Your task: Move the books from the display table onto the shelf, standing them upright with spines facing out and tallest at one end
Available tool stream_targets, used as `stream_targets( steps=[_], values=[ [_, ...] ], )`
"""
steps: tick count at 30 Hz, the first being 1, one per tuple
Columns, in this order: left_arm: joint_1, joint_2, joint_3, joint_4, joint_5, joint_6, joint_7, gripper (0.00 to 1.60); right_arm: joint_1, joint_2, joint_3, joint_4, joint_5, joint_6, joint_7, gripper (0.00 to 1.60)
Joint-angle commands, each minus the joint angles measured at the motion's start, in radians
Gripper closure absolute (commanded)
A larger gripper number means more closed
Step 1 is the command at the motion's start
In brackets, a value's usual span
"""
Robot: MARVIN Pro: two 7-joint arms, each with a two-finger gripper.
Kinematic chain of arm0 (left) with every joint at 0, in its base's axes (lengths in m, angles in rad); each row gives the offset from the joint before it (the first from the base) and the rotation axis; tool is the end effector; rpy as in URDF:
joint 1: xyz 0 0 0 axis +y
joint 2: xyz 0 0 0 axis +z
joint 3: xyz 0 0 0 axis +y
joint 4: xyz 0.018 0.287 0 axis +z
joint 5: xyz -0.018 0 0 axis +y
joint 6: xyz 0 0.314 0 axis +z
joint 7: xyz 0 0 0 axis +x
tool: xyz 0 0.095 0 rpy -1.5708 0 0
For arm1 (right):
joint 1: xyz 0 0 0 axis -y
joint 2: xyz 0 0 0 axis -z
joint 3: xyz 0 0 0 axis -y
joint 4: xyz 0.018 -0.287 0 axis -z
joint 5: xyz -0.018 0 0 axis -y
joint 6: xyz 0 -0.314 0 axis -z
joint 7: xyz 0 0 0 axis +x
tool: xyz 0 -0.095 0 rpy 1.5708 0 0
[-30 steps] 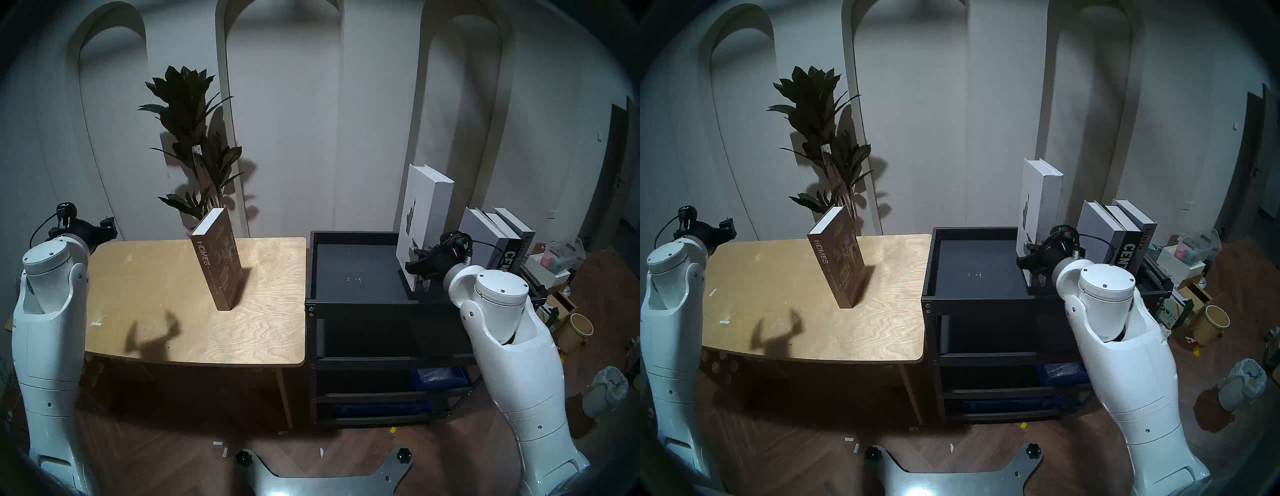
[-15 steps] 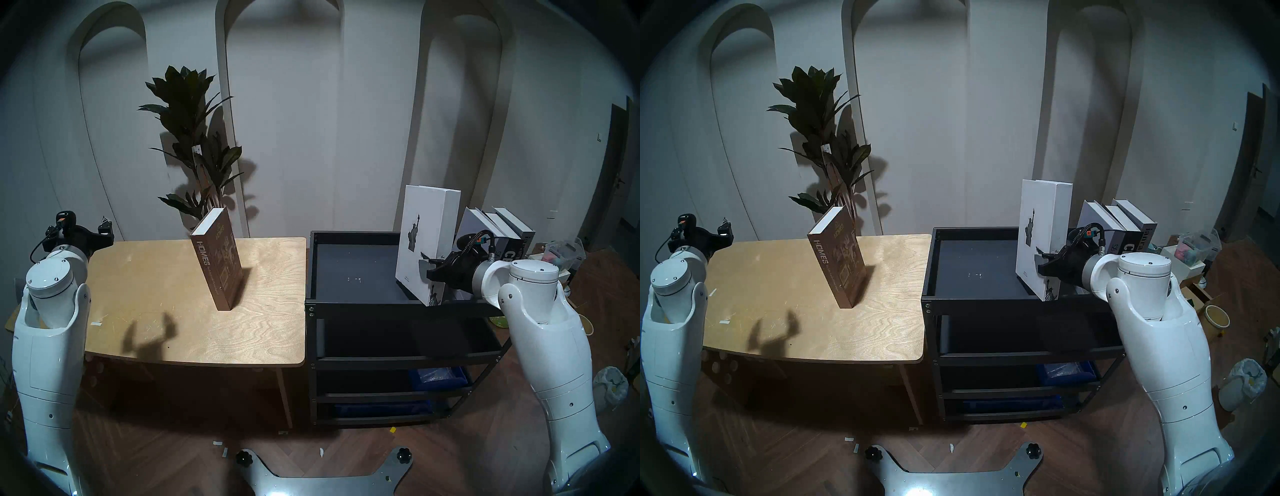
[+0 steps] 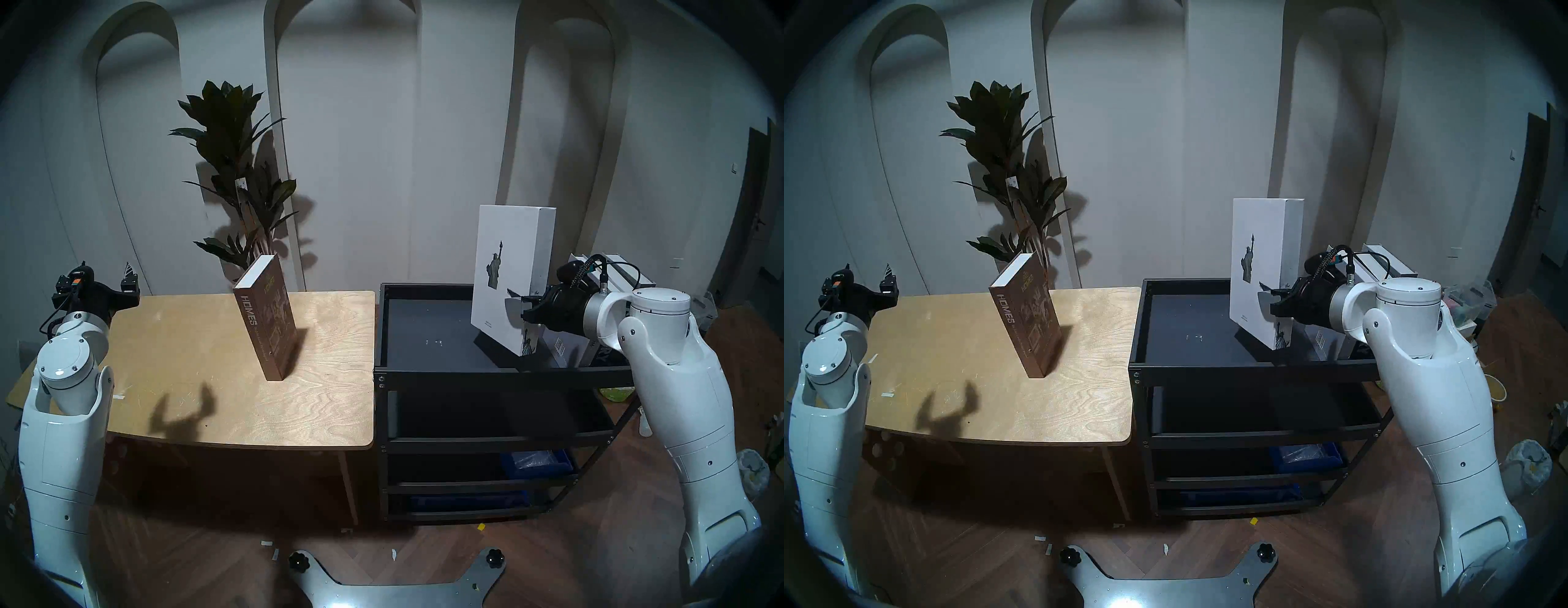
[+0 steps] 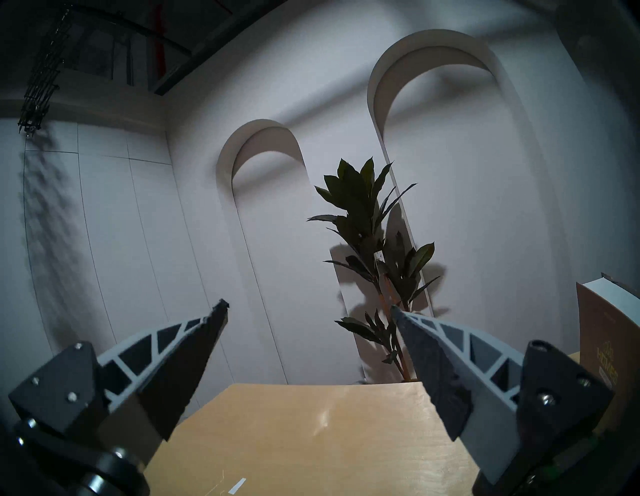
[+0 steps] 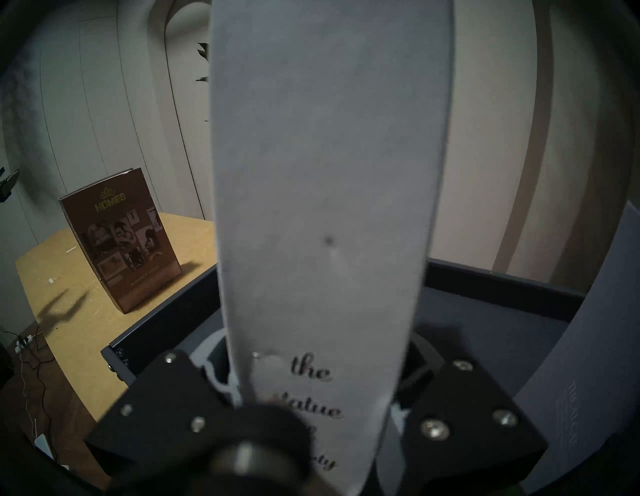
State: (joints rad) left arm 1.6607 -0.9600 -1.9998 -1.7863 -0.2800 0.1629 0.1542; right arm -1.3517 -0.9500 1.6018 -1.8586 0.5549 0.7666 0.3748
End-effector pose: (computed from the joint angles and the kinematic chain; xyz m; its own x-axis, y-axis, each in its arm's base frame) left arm 0.3713 0.2867 -0.1210 -0.0706 -0.3632 0.9290 0.4596 -0.8385 -0.2928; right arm 0.4339 -0.0931 -0.1242 0.2795 0.1351 0.9506 0.4440 -0.8960 -0.0032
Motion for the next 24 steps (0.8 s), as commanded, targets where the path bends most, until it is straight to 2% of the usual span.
stream_targets(
  steps=[1, 8, 15, 16, 17, 24],
  values=[
    [-0.002, 0.0, -0.016, -0.001, 0.008, -0.078, -0.005, 0.0, -0.112, -0.048, 0.057, -0.102, -0.069, -0.121, -0.073, 1.6],
    [0.003, 0.002, -0.024, 0.011, 0.009, -0.094, -0.019, 0.0, -0.168, -0.113, 0.009, -0.092, -0.073, -0.145, -0.106, 1.6],
    [0.022, 0.005, -0.055, 0.028, 0.01, -0.137, -0.045, 0.0, -0.27, -0.192, 0.035, -0.121, -0.106, -0.263, -0.188, 1.6],
    [0.024, 0.006, -0.057, 0.031, 0.01, -0.143, -0.049, 0.0, -0.262, -0.205, 0.035, -0.119, -0.116, -0.26, -0.194, 1.6],
    [0.025, 0.006, -0.06, 0.034, 0.01, -0.148, -0.053, 0.0, -0.258, -0.205, 0.027, -0.111, -0.12, -0.306, -0.2, 1.6],
    [0.024, 0.004, -0.06, 0.042, 0.009, -0.157, -0.064, 0.0, -0.18, -0.207, 0.021, -0.089, -0.125, -0.33, -0.213, 1.6]
  ],
)
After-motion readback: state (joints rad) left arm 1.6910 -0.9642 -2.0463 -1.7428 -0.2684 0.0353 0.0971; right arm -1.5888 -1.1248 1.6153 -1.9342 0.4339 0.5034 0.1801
